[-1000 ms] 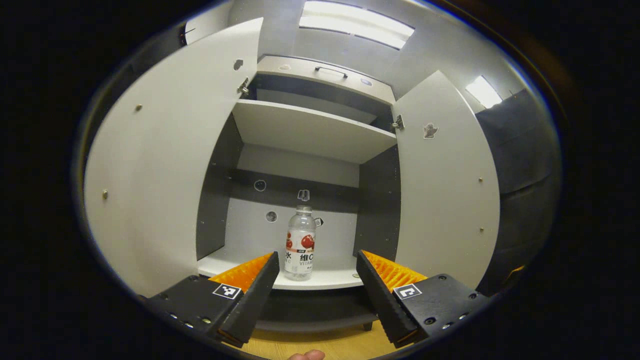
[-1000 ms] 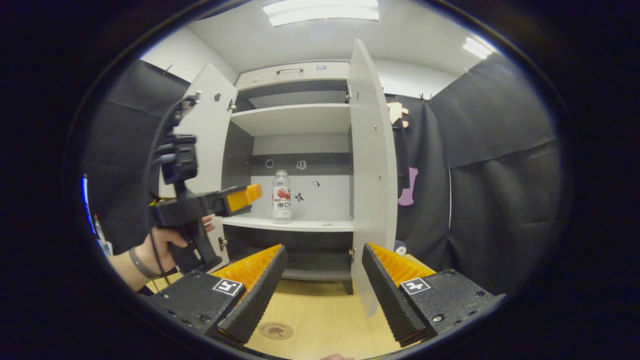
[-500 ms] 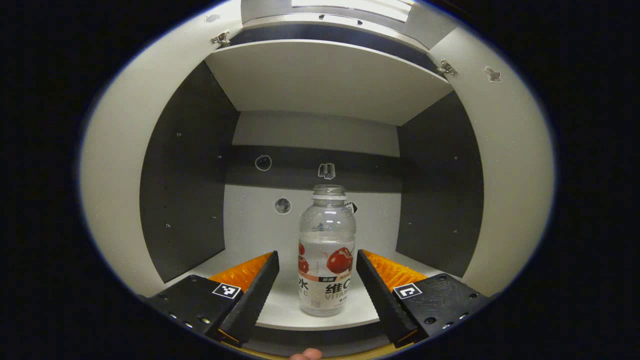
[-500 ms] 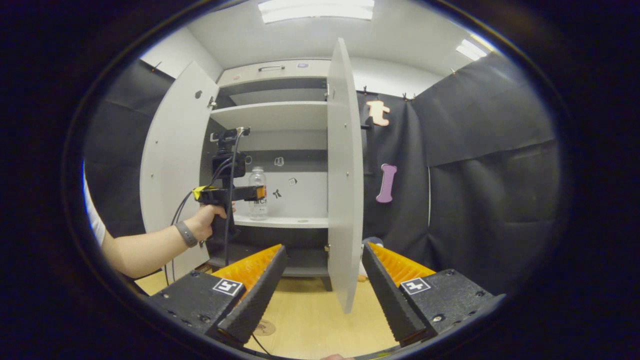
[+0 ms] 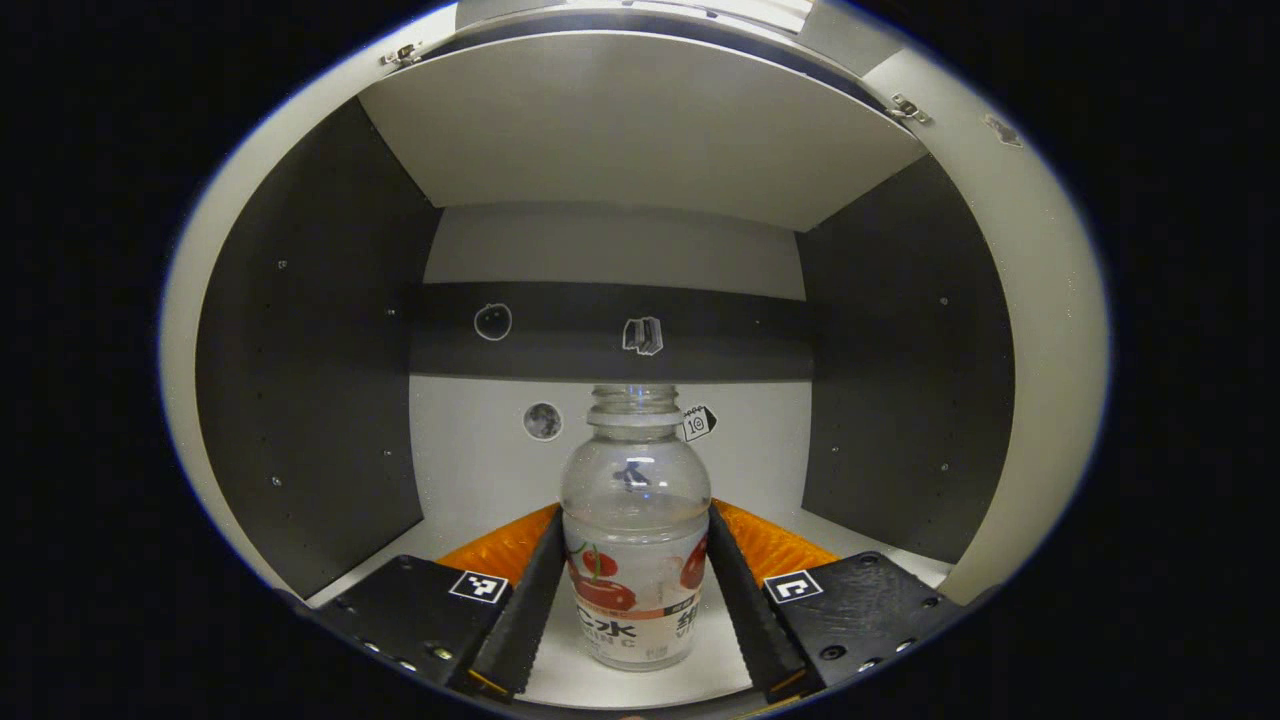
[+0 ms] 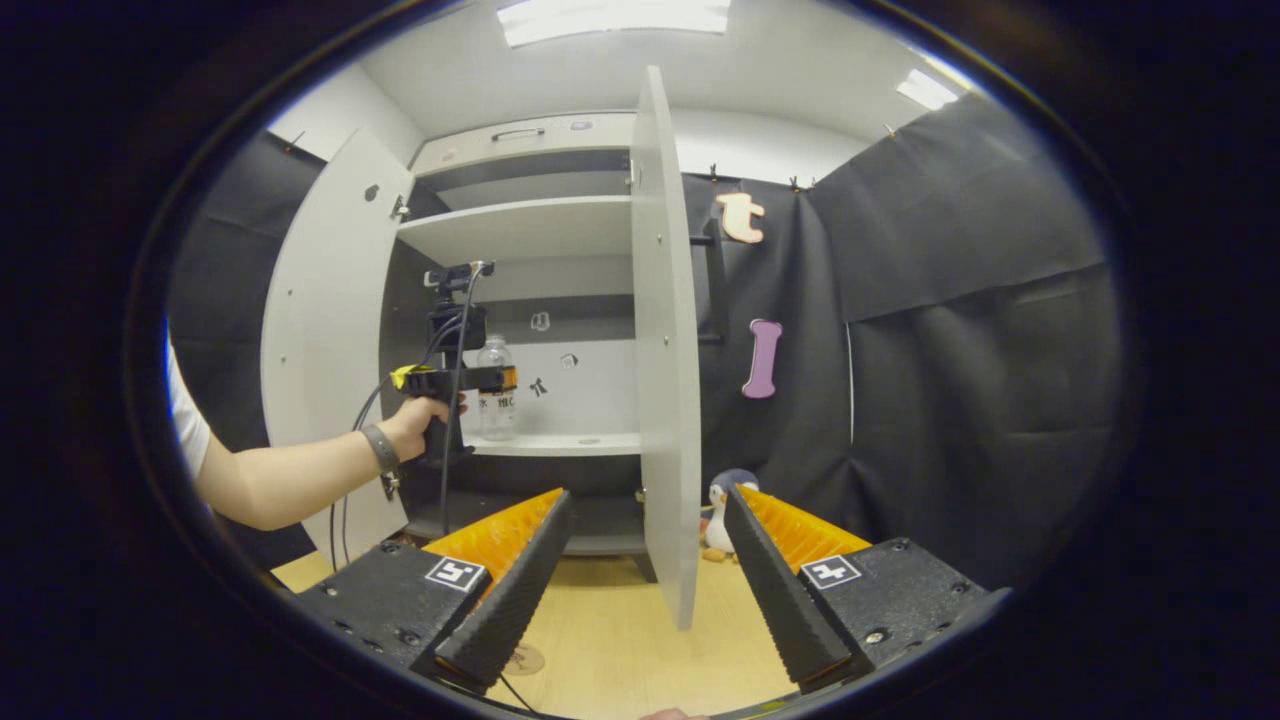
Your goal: Grasp the bottle in the cabinet with the left hand and place it on the coaster, then close the right door with the right hand and the left door with the left hand.
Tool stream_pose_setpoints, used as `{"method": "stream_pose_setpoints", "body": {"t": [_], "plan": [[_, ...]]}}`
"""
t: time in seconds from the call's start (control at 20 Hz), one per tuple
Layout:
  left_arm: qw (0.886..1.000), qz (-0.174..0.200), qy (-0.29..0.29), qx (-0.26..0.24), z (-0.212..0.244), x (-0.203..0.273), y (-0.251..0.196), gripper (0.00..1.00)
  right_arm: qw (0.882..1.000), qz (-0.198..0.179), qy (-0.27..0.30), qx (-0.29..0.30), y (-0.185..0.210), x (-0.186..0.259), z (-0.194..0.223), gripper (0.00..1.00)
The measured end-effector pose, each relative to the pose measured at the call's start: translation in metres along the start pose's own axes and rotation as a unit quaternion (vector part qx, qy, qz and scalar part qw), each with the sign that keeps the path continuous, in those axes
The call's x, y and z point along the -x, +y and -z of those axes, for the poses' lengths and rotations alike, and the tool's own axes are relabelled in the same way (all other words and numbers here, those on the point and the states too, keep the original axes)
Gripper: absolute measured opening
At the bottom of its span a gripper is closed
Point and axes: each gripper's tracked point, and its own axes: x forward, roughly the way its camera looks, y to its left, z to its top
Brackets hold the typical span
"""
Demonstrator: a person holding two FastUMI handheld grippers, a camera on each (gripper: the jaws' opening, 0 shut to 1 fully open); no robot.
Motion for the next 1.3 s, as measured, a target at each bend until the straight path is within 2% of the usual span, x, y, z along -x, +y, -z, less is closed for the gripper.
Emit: {"method": "stream_pose_setpoints", "body": {"t": [0.1, 0.2, 0.4, 0.55, 0.65, 0.7, 0.85, 0.95, 1.15, 1.3], "plan": [[1.000, 0.006, 0.003, 0.010, -0.002, 0.007, 0.000, 0.76, 1.000, -0.003, -0.002, 0.000, 0.003, 0.000, -0.001, 1.00], [1.000, 0.012, -0.018, 0.006, -0.014, 0.028, 0.000, 0.76, 1.000, -0.010, -0.003, 0.003, 0.007, 0.000, -0.002, 1.00], [0.998, 0.040, -0.041, 0.015, -0.019, 0.101, -0.005, 0.76, 1.000, -0.028, -0.011, 0.003, 0.019, -0.002, -0.007, 1.00], [0.996, 0.066, -0.050, 0.026, -0.004, 0.157, -0.016, 0.76, 0.999, -0.046, -0.014, -0.006, 0.031, -0.003, -0.009, 1.00], [0.996, 0.071, -0.052, 0.013, 0.022, 0.192, -0.023, 0.72, 0.998, -0.054, -0.013, -0.001, 0.037, -0.006, -0.008, 0.99], [0.997, 0.072, -0.041, 0.006, 0.042, 0.207, -0.028, 0.76, 0.998, -0.057, -0.011, 0.005, 0.040, -0.008, -0.007, 0.99], [0.995, 0.095, -0.009, 0.004, 0.103, 0.249, -0.051, 0.76, 0.998, -0.067, -0.012, 0.017, 0.046, -0.008, -0.015, 1.00], [0.996, 0.091, 0.006, -0.004, 0.137, 0.274, -0.061, 0.76, 0.997, -0.072, -0.013, 0.030, 0.049, -0.006, -0.020, 1.00], [0.996, 0.086, 0.025, -0.024, 0.194, 0.307, -0.082, 0.76, 0.997, -0.072, 0.003, 0.031, 0.049, -0.001, -0.015, 1.00], [0.994, 0.096, 0.048, -0.011, 0.229, 0.320, -0.098, 0.76, 0.997, -0.066, 0.028, 0.018, 0.045, -0.001, -0.006, 1.00]]}}
